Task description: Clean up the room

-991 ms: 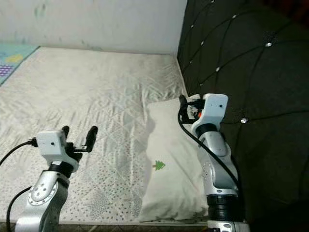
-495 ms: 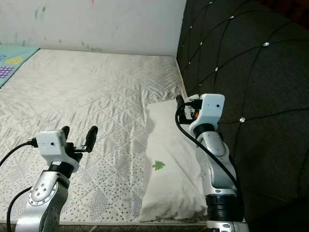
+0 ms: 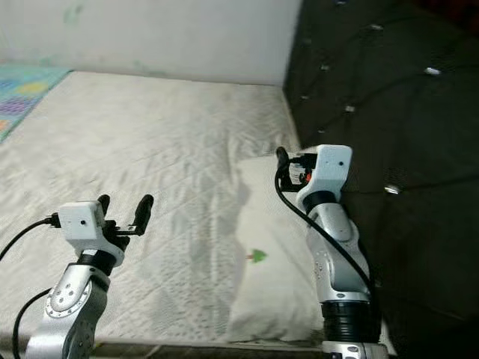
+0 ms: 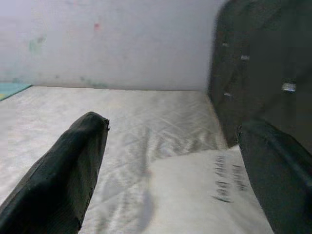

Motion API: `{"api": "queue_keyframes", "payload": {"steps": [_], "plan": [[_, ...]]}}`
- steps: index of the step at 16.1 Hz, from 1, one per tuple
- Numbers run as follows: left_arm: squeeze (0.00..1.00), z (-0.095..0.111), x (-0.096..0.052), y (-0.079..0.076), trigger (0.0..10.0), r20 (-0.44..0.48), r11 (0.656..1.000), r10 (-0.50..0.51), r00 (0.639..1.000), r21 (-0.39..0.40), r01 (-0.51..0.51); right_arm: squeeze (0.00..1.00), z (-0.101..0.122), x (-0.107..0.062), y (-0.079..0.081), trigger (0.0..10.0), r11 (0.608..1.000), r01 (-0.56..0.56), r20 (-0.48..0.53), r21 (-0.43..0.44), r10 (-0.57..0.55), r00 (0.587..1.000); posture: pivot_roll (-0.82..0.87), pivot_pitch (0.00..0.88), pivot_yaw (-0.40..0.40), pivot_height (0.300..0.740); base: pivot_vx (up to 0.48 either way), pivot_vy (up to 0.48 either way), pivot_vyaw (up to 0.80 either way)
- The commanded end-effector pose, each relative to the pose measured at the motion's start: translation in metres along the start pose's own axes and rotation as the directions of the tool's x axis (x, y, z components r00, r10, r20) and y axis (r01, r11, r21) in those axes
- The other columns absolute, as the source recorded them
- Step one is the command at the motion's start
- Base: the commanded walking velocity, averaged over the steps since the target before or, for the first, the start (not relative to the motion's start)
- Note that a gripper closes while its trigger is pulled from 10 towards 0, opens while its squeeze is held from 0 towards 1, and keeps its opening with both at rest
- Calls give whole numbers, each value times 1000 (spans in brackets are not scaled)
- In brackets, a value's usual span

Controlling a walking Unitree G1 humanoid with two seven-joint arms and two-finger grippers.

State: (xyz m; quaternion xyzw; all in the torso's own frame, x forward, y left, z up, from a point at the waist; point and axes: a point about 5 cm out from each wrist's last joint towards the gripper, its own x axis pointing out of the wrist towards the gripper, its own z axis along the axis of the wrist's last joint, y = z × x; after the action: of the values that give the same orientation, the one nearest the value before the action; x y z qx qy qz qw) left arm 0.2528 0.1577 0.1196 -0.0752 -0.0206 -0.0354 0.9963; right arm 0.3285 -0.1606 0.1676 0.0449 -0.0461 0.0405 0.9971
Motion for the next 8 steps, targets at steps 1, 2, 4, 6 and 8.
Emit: {"api": "queue_keyframes", "payload": {"steps": [1,2,4,6,8], "plan": [[0,1,0,0,10000,1,1000,-10,1000,-1,10,0,-3,-1,-1,10000,1000,-9,-17,-9,9,1000,19,0,-28,740,0,319,0],[0,1,0,0,10000,1,1000,-11,1000,-1,11,0,-5,-1,-1,10000,1000,-10,-23,-9,10,1000,19,0,-27,740,0,334,0],[0,1,0,0,10000,2,1000,-12,1000,0,12,0,-7,-2,0,10000,1000,-15,-30,-8,14,999,20,0,-26,740,0,336,0],[0,1,1,0,10000,2,1000,-13,1000,2,13,0,-8,-2,1,10000,1000,-20,-34,-9,19,999,20,0,-26,740,0,336,0],[0,1,1,0,10000,3,1000,-14,1000,5,14,0,-12,-4,0,10000,999,-37,-41,-32,36,999,23,0,-27,740,0,337,0]]}}
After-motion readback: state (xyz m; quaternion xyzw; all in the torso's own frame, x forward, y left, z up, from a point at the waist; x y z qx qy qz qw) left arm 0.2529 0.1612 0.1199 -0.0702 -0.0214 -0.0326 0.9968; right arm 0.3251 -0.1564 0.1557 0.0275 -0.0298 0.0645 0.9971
